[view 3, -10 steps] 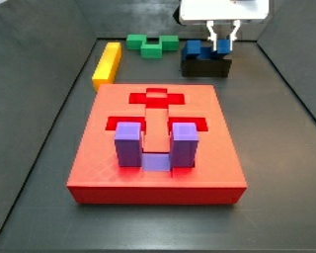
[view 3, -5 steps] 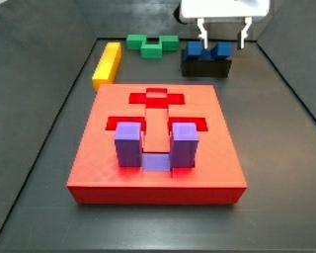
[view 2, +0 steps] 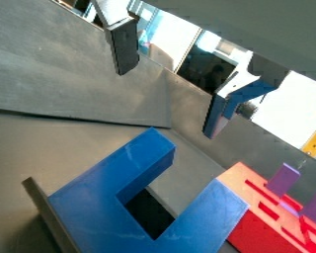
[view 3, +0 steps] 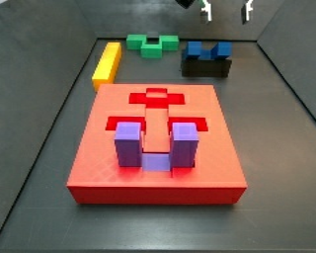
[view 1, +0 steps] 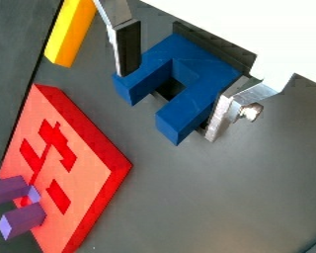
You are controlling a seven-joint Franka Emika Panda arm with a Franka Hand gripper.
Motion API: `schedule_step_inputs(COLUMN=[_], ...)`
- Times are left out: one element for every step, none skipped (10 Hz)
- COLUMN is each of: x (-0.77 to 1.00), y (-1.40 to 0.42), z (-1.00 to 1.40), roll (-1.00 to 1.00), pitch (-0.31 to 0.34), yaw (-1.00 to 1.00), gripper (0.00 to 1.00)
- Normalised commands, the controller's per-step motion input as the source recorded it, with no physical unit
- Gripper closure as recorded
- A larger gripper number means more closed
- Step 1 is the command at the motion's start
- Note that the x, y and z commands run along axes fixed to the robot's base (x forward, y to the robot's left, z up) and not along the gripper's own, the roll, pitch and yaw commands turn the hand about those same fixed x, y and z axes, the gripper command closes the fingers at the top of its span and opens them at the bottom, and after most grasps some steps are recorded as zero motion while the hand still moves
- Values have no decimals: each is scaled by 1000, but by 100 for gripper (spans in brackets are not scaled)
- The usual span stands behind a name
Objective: Pick up the blue object. Move up. Place the blue object on the fixture. Regrasp the blue object. Move to above the board. Insert the blue object.
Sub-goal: Regrasp the blue object.
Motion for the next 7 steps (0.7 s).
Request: schedule_step_inputs(x=[9, 0, 0, 0, 0, 0, 0], y=[-274, -269, -309, -320, -343, -363, -374], z=[60, 0, 0, 0, 0, 0, 0], roll=[1000, 1000, 1000, 1000, 1000, 1000, 1000], pitch=[166, 154, 166, 157, 117, 134, 126], yaw=[149, 171, 163, 163, 154, 163, 166], gripper=[0, 0, 0, 0, 0, 0, 0])
